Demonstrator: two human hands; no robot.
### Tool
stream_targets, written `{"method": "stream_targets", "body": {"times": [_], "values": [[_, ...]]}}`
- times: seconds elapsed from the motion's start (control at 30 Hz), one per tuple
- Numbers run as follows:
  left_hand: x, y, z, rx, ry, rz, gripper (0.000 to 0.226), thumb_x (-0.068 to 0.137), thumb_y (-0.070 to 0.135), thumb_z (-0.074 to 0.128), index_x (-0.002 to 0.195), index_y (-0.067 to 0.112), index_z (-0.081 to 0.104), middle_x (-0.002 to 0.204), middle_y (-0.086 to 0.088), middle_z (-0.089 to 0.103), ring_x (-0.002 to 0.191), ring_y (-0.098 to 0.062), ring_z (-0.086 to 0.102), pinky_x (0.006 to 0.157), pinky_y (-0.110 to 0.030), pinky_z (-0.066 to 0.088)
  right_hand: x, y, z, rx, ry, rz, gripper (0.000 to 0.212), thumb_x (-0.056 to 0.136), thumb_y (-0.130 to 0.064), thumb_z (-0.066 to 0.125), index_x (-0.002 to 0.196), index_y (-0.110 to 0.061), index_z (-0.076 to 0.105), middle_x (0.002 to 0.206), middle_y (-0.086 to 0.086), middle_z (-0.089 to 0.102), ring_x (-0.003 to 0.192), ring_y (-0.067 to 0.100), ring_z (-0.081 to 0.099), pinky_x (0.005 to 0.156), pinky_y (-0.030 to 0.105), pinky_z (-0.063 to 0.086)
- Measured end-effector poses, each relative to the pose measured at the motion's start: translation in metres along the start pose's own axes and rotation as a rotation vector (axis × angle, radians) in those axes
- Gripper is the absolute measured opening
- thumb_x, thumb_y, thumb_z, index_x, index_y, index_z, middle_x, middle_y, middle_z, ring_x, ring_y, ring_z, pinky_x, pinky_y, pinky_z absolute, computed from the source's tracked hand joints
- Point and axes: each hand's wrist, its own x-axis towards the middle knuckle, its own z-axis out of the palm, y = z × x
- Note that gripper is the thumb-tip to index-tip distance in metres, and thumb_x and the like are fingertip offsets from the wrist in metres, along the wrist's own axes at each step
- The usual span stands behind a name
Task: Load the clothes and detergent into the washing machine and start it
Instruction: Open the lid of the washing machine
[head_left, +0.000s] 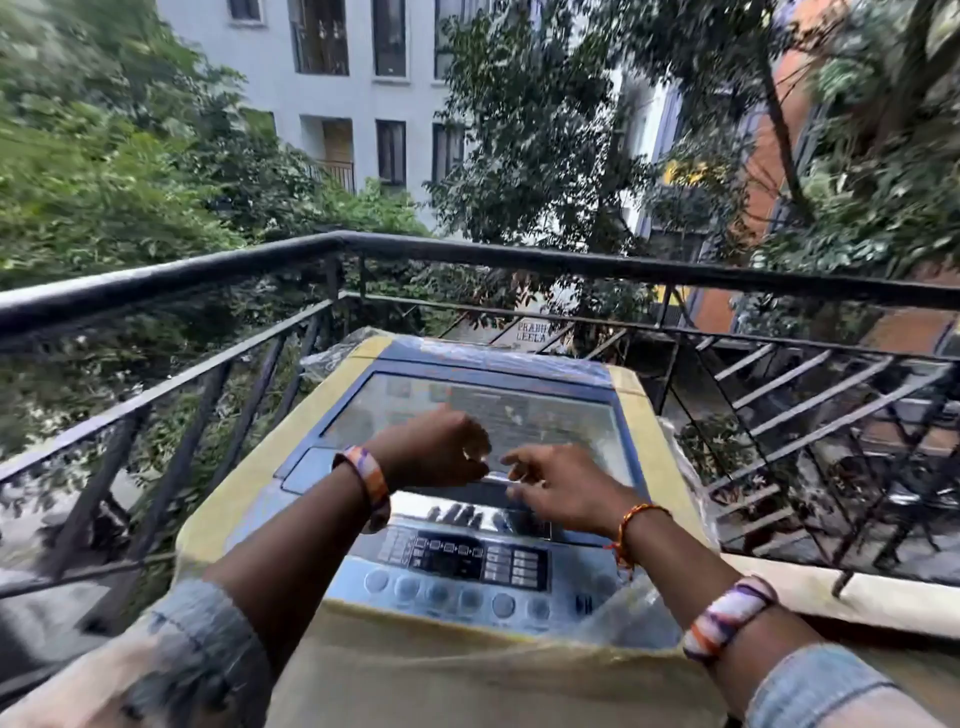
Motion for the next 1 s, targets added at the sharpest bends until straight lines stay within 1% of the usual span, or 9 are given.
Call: {"method": "stream_targets", "body": {"times": [0.13,0.23,0.3,0.4,0.57,0.63,0.73,0.87,1.0], "values": [[-0.012,-0.006,0.026,-0.004,-0.38,-0.148,0.037,0.085,0.033,0.057,0.094,-0.001,0.067,0.095,-0.023,0.067,0.082,-0.032,0.059,0.067,-0.031,0.042,-0.001,-0.004,0.021,-0.095,-0.107,-0.028,0.038,0.087,-0.025,0.059,0.123,-0.012,0.056,0.116,0.008,0.065,0.106,0.021,0.059,0.085,0.023,0.042],[-0.019,-0.01,0.04,-0.043,-0.431,-0.201,0.029,0.084,0.031,0.063,0.1,0.007,0.065,0.096,-0.012,0.065,0.081,-0.022,0.055,0.057,-0.019,0.034,0.001,-0.004,0.033,-0.112,-0.16,-0.021,0.026,0.086,-0.028,0.06,0.108,-0.015,0.058,0.11,0.011,0.065,0.094,0.023,0.057,0.077,0.029,0.042],[-0.021,-0.016,0.046,-0.035,-0.366,-0.188,0.024,0.081,0.034,0.065,0.087,0.011,0.066,0.092,-0.011,0.066,0.08,-0.024,0.057,0.062,-0.024,0.036,0.002,-0.003,0.037,-0.17,-0.176,-0.022,0.02,0.084,-0.033,0.061,0.094,-0.016,0.055,0.107,0.011,0.063,0.088,0.023,0.053,0.07,0.027,0.036],[-0.024,-0.014,0.051,0.008,-0.323,-0.184,0.03,0.078,0.039,0.066,0.07,0.011,0.063,0.075,-0.012,0.063,0.073,-0.029,0.055,0.064,-0.035,0.042,-0.001,-0.004,0.043,-0.235,-0.21,-0.047,0.027,0.083,-0.038,0.062,0.091,-0.015,0.049,0.108,0.012,0.059,0.099,0.027,0.053,0.069,0.029,0.033],[-0.022,-0.01,0.029,0.217,-0.132,-0.123,0.059,0.065,0.054,0.072,0.114,0.024,0.059,0.1,-0.003,0.067,0.092,-0.026,0.061,0.068,-0.032,0.042,-0.006,-0.012,0.026,-0.287,-0.018,-0.085,0.042,0.077,-0.039,0.066,0.106,-0.016,0.047,0.115,0.007,0.055,0.108,0.026,0.05,0.083,0.034,0.038],[-0.013,-0.01,0.013,0.255,-0.056,-0.122,0.065,0.061,0.051,0.076,0.113,0.019,0.055,0.108,-0.004,0.063,0.101,-0.027,0.059,0.076,-0.034,0.044,-0.003,-0.019,0.01,-0.361,0.125,-0.12,0.044,0.077,-0.03,0.067,0.113,-0.018,0.045,0.116,0.006,0.057,0.11,0.026,0.051,0.088,0.034,0.038],[0.0,-0.006,-0.012,0.286,0.047,-0.13,0.051,0.065,0.039,0.075,0.104,0.014,0.056,0.106,-0.009,0.062,0.1,-0.031,0.057,0.069,-0.035,0.04,0.003,-0.027,-0.015,-0.433,0.254,-0.153,0.052,0.078,-0.021,0.064,0.124,-0.019,0.038,0.117,0.006,0.059,0.111,0.026,0.054,0.091,0.035,0.038],[0.021,-0.002,-0.049,0.32,0.186,-0.171,0.041,0.06,0.036,0.074,0.095,0.018,0.06,0.095,-0.006,0.066,0.09,-0.032,0.063,0.058,-0.029,0.038,0.019,-0.034,-0.054,-0.446,0.343,-0.194,0.059,0.078,-0.028,0.063,0.128,-0.02,0.032,0.118,0.001,0.055,0.107,0.023,0.055,0.091,0.034,0.037],[0.046,0.0,-0.086,0.33,0.334,-0.151,0.047,0.057,0.038,0.077,0.099,0.024,0.062,0.099,-0.005,0.068,0.09,-0.03,0.064,0.06,-0.027,0.041,0.038,-0.037,-0.088,-0.42,0.49,-0.227,0.053,0.08,-0.029,0.065,0.122,-0.018,0.036,0.111,0.002,0.054,0.101,0.021,0.053,0.092,0.036,0.038]]}}
